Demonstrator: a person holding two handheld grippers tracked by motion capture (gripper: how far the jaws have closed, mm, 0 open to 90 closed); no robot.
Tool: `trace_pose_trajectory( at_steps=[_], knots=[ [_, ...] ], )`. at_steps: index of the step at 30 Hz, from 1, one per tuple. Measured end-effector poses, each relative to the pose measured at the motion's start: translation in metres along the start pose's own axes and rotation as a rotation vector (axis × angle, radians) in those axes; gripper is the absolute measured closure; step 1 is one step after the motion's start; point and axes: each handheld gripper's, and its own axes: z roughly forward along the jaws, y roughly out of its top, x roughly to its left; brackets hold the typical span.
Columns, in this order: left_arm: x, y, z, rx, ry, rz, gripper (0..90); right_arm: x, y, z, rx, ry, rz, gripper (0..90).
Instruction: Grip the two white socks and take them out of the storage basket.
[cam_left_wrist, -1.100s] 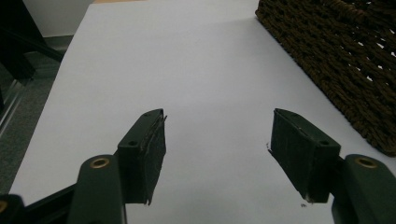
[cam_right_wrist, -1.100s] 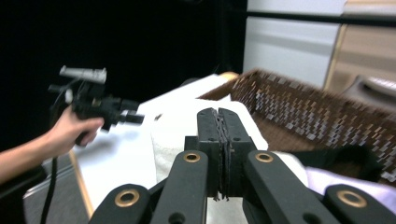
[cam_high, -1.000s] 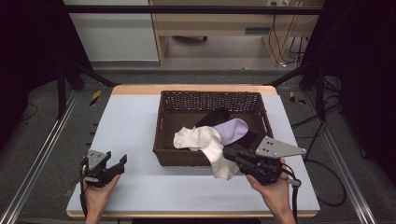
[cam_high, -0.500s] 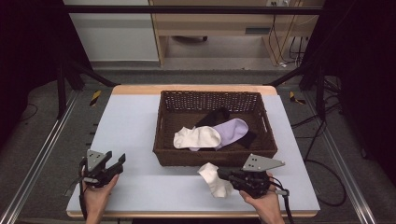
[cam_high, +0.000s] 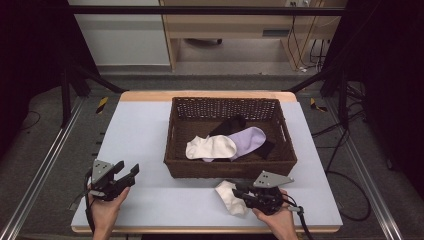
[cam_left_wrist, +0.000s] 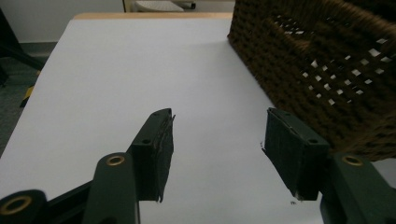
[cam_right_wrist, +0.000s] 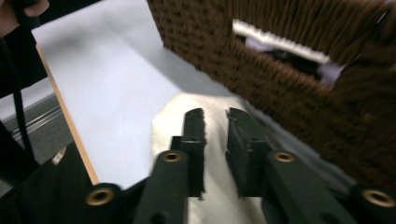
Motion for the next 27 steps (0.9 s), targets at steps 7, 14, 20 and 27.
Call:
trace_pose_trajectory(
  at_steps=[7, 14, 20, 27],
  knots=[
    [-0.014, 0.019, -0.007, -0.030, -0.045, 0.028, 41.4, 0.001, 0.015, -0.018, -0.096, -0.048, -0.032, 64.1],
    [-0.036, 0.047, -0.010, -0.062, -0.072, 0.077, 39.7, -0.009, 0.031, -0.032, -0.176, -0.132, -0.027, 58.5],
    [-0.058, 0.071, -0.002, -0.077, -0.093, 0.113, 35.3, -0.021, 0.043, -0.039, -0.221, -0.214, -0.010, 54.2],
    [-0.076, 0.084, 0.010, -0.090, -0.130, 0.130, 33.9, -0.033, 0.047, -0.046, -0.245, -0.296, 0.018, 51.2]
  ],
)
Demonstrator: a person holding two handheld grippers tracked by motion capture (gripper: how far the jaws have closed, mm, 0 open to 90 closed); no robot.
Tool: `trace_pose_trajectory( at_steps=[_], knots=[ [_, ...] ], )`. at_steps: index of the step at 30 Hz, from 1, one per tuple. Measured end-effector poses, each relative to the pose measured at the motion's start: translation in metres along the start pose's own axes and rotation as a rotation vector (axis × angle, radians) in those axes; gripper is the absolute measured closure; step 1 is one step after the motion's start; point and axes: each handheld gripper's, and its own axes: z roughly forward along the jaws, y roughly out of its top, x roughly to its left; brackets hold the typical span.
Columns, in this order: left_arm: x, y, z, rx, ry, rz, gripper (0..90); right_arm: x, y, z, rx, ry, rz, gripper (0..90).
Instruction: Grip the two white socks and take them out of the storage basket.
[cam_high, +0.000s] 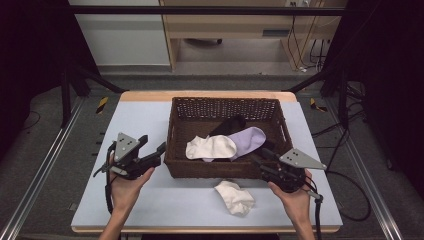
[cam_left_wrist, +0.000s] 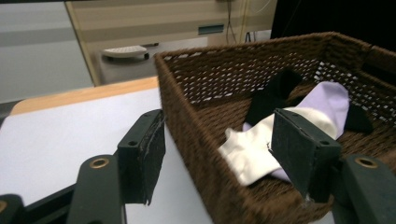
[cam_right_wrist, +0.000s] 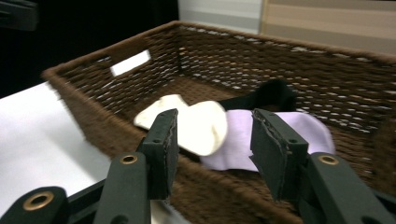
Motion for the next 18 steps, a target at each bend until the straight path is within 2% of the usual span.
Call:
trace_pose_trajectory(
  at_steps=[3, 4, 5, 8, 10, 11, 15, 18],
  knots=[
    [-0.014, 0.013, 0.015, -0.003, -0.023, 0.020, 33.4, -0.005, 0.000, -0.003, -0.012, -0.025, 0.003, 50.1],
    [-0.014, 0.013, 0.015, -0.003, -0.023, 0.020, 33.3, -0.005, 0.000, -0.003, -0.012, -0.025, 0.003, 50.1],
    [-0.021, 0.020, 0.023, -0.001, -0.031, 0.036, 33.3, -0.007, -0.001, -0.004, -0.014, -0.034, 0.003, 49.7],
    [-0.027, 0.027, 0.031, -0.002, -0.042, 0.050, 33.5, -0.009, -0.003, -0.004, -0.008, -0.046, 0.009, 49.1],
    [-0.034, 0.034, 0.044, -0.034, -0.056, 0.062, 33.5, -0.011, -0.003, -0.005, -0.011, -0.055, 0.007, 48.7],
    [-0.034, 0.034, 0.044, -0.034, -0.056, 0.062, 33.5, -0.011, -0.003, -0.005, -0.011, -0.055, 0.007, 48.7],
    [-0.044, 0.040, 0.060, -0.087, -0.076, 0.070, 34.1, -0.014, -0.002, -0.008, -0.022, -0.072, 0.013, 47.0],
    [-0.054, 0.047, 0.077, -0.066, -0.078, 0.089, 34.1, -0.017, -0.003, -0.011, -0.023, -0.089, 0.021, 46.2]
  ],
)
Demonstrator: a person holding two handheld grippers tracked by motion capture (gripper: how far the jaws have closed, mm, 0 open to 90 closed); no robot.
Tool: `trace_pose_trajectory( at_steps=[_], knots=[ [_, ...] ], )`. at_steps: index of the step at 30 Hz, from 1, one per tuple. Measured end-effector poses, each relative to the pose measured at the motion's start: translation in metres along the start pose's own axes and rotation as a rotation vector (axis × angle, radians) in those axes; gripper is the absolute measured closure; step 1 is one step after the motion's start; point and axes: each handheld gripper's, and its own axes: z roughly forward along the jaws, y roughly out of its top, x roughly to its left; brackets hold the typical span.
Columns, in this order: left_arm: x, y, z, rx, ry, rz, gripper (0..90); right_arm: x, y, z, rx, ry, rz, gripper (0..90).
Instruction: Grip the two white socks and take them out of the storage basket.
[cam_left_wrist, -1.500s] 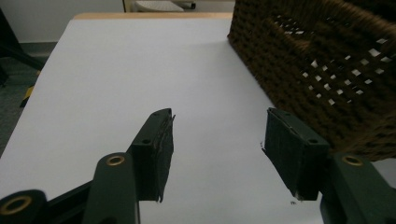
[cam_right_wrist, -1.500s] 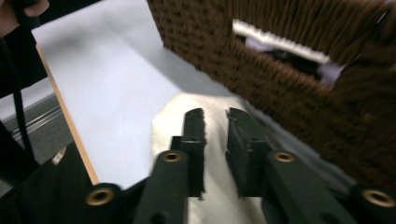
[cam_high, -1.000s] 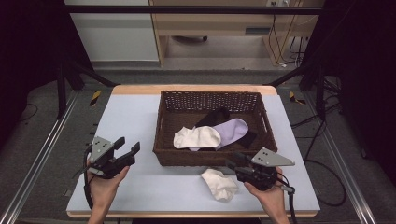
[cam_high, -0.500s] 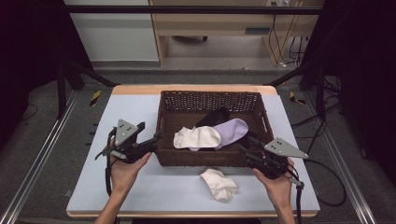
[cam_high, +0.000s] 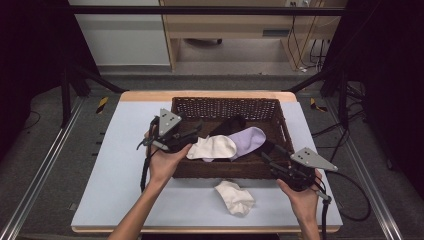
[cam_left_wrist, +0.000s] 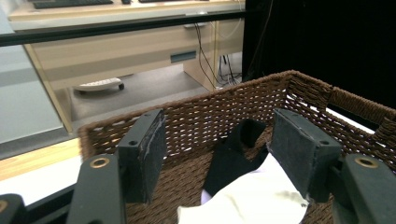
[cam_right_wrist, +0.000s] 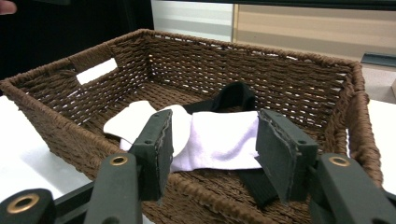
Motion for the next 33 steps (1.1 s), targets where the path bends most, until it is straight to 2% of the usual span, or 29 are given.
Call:
trace_pose_trajectory(
  at_steps=[2, 5, 6, 11, 12, 14, 20, 22, 26, 30, 31, 33],
  knots=[
    [-0.002, 0.001, 0.004, 0.003, 0.000, 0.001, 33.8, -0.001, 0.000, -0.001, -0.003, -0.003, -0.002, 46.2],
    [-0.011, 0.006, 0.026, 0.038, -0.006, 0.031, 32.9, -0.004, 0.000, -0.003, -0.008, -0.009, 0.005, 46.0],
    [-0.011, 0.006, 0.026, 0.038, -0.006, 0.031, 32.4, -0.004, 0.000, -0.003, -0.008, -0.009, 0.005, 46.0],
    [-0.020, 0.006, 0.060, 0.076, -0.043, 0.065, 32.0, -0.006, 0.000, -0.007, -0.011, -0.007, 0.009, 45.5],
    [-0.020, 0.006, 0.060, 0.076, -0.043, 0.065, 31.9, -0.006, 0.000, -0.007, -0.011, -0.007, 0.009, 45.5],
    [-0.023, 0.004, 0.071, 0.093, -0.049, 0.064, 32.0, -0.007, 0.000, -0.009, -0.017, -0.004, 0.014, 45.5],
    [-0.028, -0.008, 0.095, 0.163, -0.062, 0.057, 32.0, -0.010, -0.001, -0.010, -0.011, -0.008, 0.014, 45.4],
    [-0.026, -0.016, 0.105, 0.199, -0.070, 0.054, 32.4, -0.011, -0.001, -0.011, -0.010, -0.008, 0.015, 45.4],
    [-0.024, -0.023, 0.113, 0.231, -0.073, 0.045, 34.0, -0.012, -0.001, -0.012, -0.009, -0.008, 0.016, 45.4],
    [-0.020, -0.033, 0.122, 0.284, -0.087, 0.037, 34.7, -0.013, -0.003, -0.011, -0.002, -0.008, 0.018, 45.3],
    [-0.018, -0.038, 0.125, 0.323, -0.089, 0.037, 35.0, -0.014, -0.003, -0.010, 0.001, -0.009, 0.019, 45.2],
    [-0.018, -0.041, 0.127, 0.337, -0.091, 0.038, 35.7, -0.014, -0.004, -0.010, 0.005, -0.009, 0.017, 45.0]
  ],
)
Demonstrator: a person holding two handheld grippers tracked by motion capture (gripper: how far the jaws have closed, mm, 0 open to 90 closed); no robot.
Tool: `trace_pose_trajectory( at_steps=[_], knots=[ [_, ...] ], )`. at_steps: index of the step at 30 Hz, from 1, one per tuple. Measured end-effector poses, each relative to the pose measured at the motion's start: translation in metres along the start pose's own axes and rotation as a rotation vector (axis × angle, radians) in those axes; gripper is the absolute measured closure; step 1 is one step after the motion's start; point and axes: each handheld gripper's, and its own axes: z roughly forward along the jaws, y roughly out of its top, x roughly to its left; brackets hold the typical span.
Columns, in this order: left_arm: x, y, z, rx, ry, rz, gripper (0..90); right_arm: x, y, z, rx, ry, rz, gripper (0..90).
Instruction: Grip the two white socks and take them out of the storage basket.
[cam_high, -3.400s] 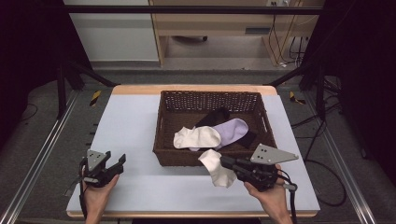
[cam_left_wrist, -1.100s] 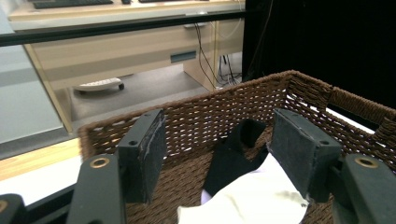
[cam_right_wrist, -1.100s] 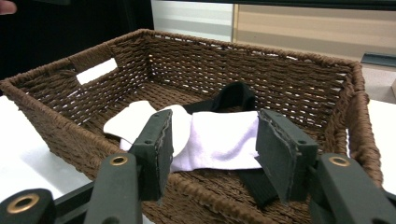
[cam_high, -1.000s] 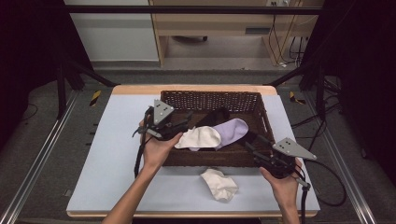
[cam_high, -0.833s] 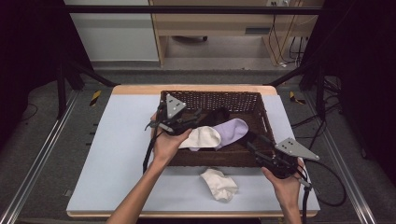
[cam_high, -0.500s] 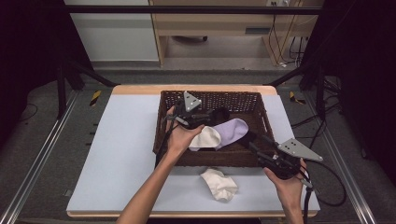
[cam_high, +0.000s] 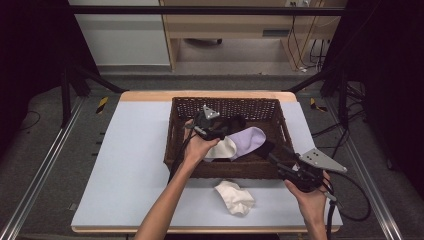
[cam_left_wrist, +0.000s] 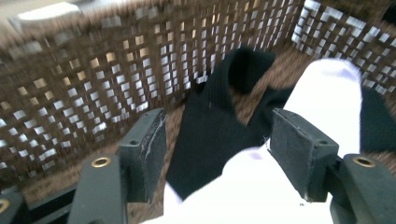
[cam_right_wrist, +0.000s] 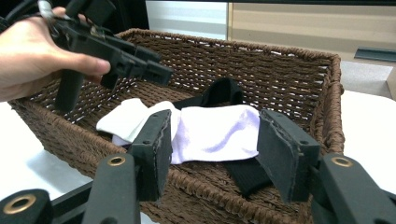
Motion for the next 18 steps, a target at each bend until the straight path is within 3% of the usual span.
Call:
trace_pose_trajectory(
  at_steps=[4, 9, 18],
  knots=[
    [0.003, -0.004, 0.005, 0.042, -0.016, -0.021, 35.9, 0.000, 0.000, 0.000, 0.001, 0.001, 0.001, 44.8],
    [0.002, -0.008, 0.012, 0.108, -0.007, 0.005, 36.5, 0.000, 0.000, 0.001, 0.003, 0.005, 0.003, 44.4],
    [0.002, -0.013, 0.019, 0.177, -0.021, 0.007, 42.9, 0.001, 0.000, 0.001, 0.010, 0.011, -0.002, 43.5]
  ],
)
